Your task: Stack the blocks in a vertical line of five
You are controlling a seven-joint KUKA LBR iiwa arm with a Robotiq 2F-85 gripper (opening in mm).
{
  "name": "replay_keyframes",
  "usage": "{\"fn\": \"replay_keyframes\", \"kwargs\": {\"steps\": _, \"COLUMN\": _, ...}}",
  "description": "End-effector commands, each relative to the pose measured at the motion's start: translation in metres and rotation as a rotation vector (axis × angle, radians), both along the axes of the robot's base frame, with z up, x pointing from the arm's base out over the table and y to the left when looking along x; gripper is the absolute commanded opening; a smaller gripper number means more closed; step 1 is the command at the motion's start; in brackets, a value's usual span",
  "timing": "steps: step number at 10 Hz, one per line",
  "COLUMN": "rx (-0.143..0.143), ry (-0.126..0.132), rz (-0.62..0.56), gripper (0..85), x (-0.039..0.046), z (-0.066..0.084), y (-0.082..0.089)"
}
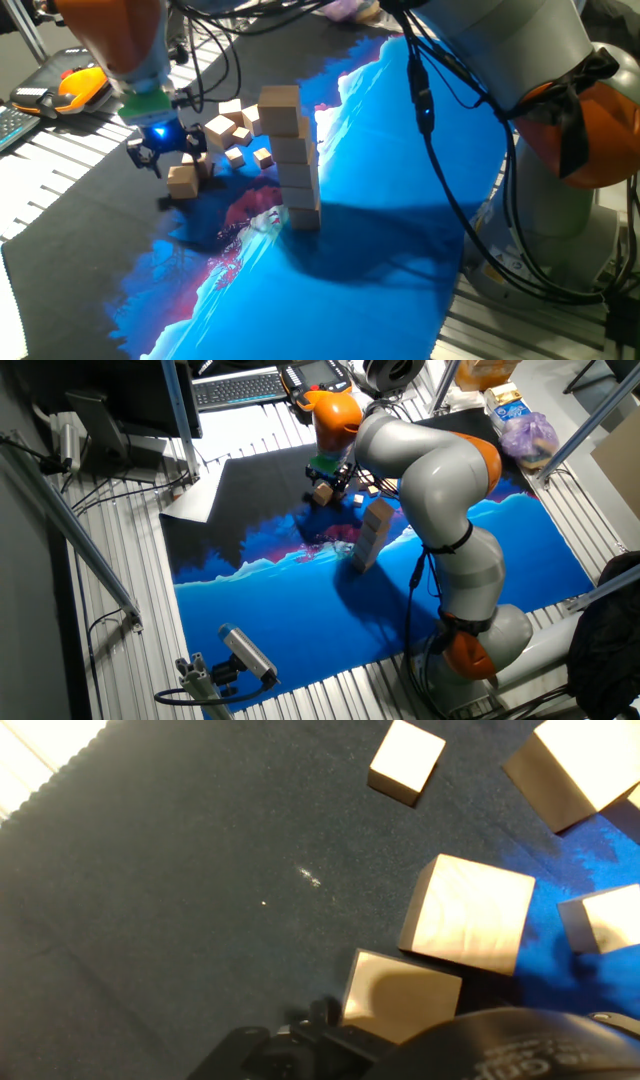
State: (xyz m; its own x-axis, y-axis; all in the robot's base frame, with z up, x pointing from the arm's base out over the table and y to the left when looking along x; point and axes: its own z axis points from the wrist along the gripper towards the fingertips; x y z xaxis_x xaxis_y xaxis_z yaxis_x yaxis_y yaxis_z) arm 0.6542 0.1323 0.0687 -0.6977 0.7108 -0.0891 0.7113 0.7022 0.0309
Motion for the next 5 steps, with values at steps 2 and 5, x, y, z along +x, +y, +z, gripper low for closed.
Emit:
{"fn": "replay_keyframes", "kwargs": {"steps": 2, "rx": 0.0, "ry": -0.004, "rz": -0.008, "gripper": 68.0, "x": -0.0008, "z": -0.0019, "y": 0.0008}}
{"fn": "replay_keyframes", "kwargs": {"steps": 5, "rx": 0.0, "ry": -0.02, "rz": -0.02, "gripper": 68.0, "x": -0.0008, "z": -0.0099, "y": 0.0019}}
